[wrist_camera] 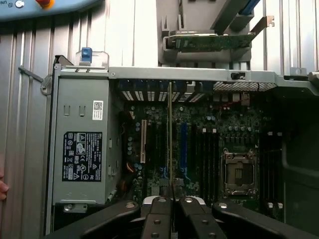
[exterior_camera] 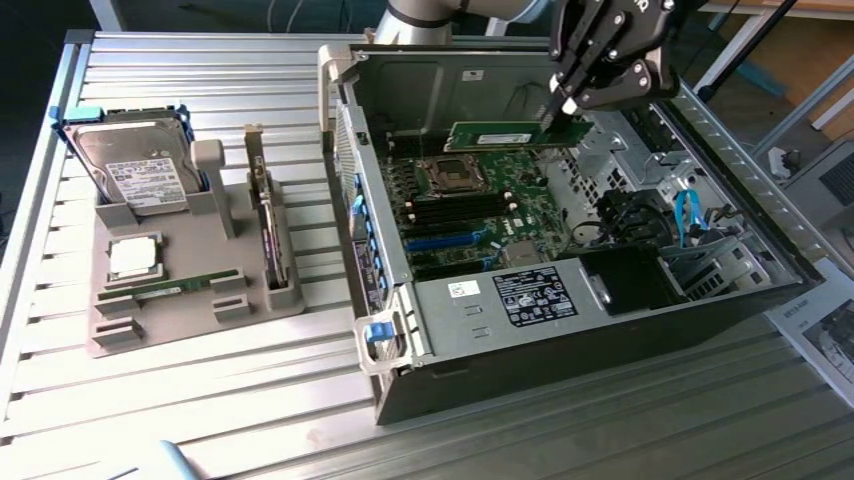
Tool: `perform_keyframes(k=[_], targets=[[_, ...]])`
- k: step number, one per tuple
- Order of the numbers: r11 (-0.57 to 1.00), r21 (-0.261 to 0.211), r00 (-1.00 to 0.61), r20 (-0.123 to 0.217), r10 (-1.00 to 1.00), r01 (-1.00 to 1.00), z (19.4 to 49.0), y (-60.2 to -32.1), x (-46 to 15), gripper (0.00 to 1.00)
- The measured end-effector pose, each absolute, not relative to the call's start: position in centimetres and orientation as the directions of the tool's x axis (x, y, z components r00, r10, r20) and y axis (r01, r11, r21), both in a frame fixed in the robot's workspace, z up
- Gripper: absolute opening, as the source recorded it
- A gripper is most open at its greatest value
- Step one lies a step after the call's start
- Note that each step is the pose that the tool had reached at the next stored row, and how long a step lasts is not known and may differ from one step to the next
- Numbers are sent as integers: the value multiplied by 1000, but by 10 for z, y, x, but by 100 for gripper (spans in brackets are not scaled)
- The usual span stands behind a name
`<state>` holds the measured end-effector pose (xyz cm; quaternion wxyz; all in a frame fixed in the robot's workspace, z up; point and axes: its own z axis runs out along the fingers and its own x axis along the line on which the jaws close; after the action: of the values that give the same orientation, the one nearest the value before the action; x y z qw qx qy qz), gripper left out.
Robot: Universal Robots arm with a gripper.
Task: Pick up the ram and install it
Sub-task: 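Pick up the ram and move it above insertion slot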
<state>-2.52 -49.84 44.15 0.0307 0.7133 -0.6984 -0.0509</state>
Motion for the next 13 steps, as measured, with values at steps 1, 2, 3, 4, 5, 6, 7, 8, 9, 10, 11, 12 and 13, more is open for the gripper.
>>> perform_keyframes(k=[1,2,3,4,5,6,7,8,9,10,11,12,13], targets=[[-23,116,19,-30,-999,-993,442,-498,-22,12],[-23,117,19,-30,-999,-993,442,-498,-18,12],[-23,118,19,-30,-999,-993,441,-498,-14,12],[-23,118,19,-30,-999,-993,441,-498,-11,12],[-23,119,19,-30,-999,-993,441,-498,-8,12],[-23,120,19,-30,-999,-993,441,-498,-5,12],[-23,120,19,-30,-999,-992,442,-498,-2,12],[-23,121,19,-30,-999,-992,442,-498,1,12],[-23,122,19,-30,-999,-992,442,-498,6,12],[-23,123,19,-30,-999,-992,442,-498,9,12],[-23,123,19,-30,-999,-992,442,-498,12,12],[-23,123,19,-30,-999,-992,442,-498,13,12],[-23,123,19,-30,-999,-992,442,-498,14,12]])
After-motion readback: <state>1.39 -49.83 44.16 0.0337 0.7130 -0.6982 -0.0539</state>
